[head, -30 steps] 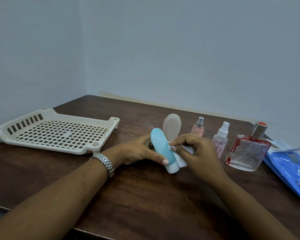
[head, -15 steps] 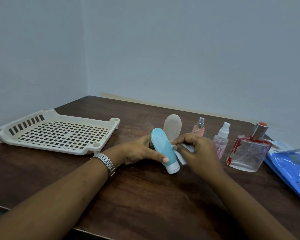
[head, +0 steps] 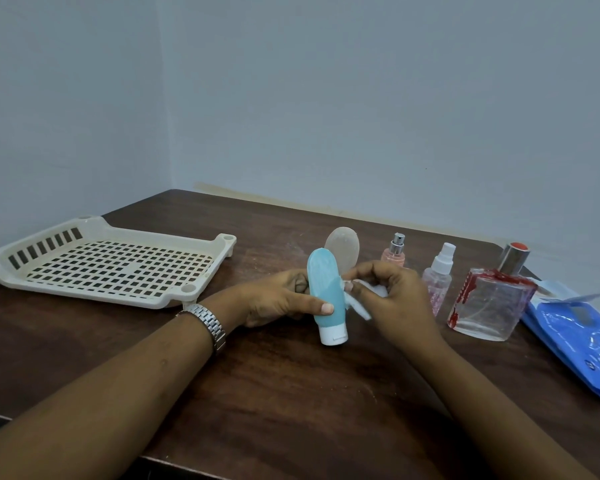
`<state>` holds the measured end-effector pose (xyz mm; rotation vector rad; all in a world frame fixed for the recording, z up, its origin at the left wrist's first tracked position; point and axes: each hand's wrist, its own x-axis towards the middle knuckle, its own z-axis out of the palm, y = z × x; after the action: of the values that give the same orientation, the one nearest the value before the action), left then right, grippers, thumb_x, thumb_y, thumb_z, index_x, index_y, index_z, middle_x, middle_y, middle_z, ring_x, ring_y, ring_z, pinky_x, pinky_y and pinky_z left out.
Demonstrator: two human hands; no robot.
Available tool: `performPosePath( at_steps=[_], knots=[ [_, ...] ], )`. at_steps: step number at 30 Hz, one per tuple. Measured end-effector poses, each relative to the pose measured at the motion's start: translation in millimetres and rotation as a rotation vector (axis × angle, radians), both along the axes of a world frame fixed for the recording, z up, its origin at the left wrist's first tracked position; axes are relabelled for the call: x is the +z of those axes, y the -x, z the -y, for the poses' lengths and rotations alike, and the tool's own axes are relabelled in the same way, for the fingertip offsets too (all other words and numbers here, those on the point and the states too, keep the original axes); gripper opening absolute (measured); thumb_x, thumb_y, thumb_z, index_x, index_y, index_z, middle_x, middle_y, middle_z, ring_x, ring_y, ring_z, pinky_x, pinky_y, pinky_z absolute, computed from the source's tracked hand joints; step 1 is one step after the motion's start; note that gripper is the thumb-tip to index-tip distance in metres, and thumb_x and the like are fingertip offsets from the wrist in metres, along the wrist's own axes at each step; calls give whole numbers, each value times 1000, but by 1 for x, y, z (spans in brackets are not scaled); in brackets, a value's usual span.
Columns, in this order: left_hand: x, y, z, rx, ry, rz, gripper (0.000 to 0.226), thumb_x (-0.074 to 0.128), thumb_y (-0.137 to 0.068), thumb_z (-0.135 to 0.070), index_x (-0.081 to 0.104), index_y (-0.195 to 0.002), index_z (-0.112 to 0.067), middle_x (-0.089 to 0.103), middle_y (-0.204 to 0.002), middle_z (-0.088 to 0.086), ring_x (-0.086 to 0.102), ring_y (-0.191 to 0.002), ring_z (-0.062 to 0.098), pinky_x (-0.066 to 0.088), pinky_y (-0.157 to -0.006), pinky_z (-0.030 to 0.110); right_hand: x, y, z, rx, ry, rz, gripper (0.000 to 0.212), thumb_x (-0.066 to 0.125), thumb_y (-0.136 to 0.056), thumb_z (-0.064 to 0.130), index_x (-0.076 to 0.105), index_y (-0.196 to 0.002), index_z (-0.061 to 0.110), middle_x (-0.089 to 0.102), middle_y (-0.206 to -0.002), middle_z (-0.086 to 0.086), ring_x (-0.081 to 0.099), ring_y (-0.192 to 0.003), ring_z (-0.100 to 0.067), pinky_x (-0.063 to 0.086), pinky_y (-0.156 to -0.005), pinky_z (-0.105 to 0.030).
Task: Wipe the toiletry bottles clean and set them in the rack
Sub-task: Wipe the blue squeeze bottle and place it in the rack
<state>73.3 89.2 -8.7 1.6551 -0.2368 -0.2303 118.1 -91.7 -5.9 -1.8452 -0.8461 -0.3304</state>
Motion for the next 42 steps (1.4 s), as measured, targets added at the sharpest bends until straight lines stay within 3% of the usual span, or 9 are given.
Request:
performPosePath(
  at_steps=[4,9,13,15,20,24,28,31,42],
  knots=[
    [-1,0,-1,-12,-2,-6,29,69,-76,-10,60,-101,-23,73,-90,-13,62,-92,6,43,-89,29,-2,3,1,49,-118,-36,17,72,-77,6,62,-72,19,64,-72,7,61,-70,-4,49,-60,-16],
    [-3,-2,-2,-21,-6,-9,31,75,-65,-29,69,-95,-20,72,-95,-7,63,-90,7,47,-80,21,-1,1,4,26,-51,-46,28,73,-76,8,49,-69,21,57,-63,7,57,-62,-3,46,-54,-16],
    [-5,-6,-3,-43,2,-13,29,72,-78,-10,64,-105,-15,72,-101,-4,65,-99,10,51,-88,22,0,0,0,41,-175,-80,28,71,-78,3,46,-71,14,67,-76,-10,67,-76,-18,57,-65,-34],
    [-4,-6,-4,-50,1,-8,27,67,-81,-6,64,-108,-13,72,-103,-4,65,-100,10,51,-90,22,0,2,0,72,-218,-96,30,71,-78,2,44,-72,15,67,-78,-14,68,-78,-19,57,-66,-34],
    [-4,-5,-2,-32,-20,-8,21,63,-84,-7,64,-104,-14,73,-99,-5,66,-97,9,51,-87,21,1,0,5,36,-97,-100,29,72,-78,8,45,-71,18,66,-75,-12,67,-75,-23,56,-63,-33],
    [-3,-5,-2,-41,-24,-4,24,69,-81,-9,65,-104,-16,72,-100,-5,65,-98,10,51,-91,24,2,2,0,41,-193,-94,30,70,-78,2,45,-71,15,68,-77,-12,68,-77,-19,57,-66,-32],
    [-3,-4,-1,-51,-13,-15,22,58,-89,0,63,-105,-15,73,-98,-7,66,-96,7,52,-87,21,2,3,2,70,-216,-96,30,71,-78,3,44,-71,15,68,-78,-12,68,-79,-15,56,-68,-31],
    [-3,-5,-1,-38,-11,-10,23,68,-83,-9,65,-104,-17,73,-101,-5,65,-100,10,50,-93,25,1,2,4,47,-148,-94,30,72,-78,7,45,-71,18,69,-79,-9,68,-79,-14,57,-67,-33],
    [2,0,1,-50,-24,-13,23,58,-88,-3,63,-105,-16,73,-99,-7,66,-98,7,50,-85,19,0,3,6,55,-164,-26,30,72,-78,6,45,-71,18,66,-78,-12,68,-81,-15,57,-68,-35]
  ],
)
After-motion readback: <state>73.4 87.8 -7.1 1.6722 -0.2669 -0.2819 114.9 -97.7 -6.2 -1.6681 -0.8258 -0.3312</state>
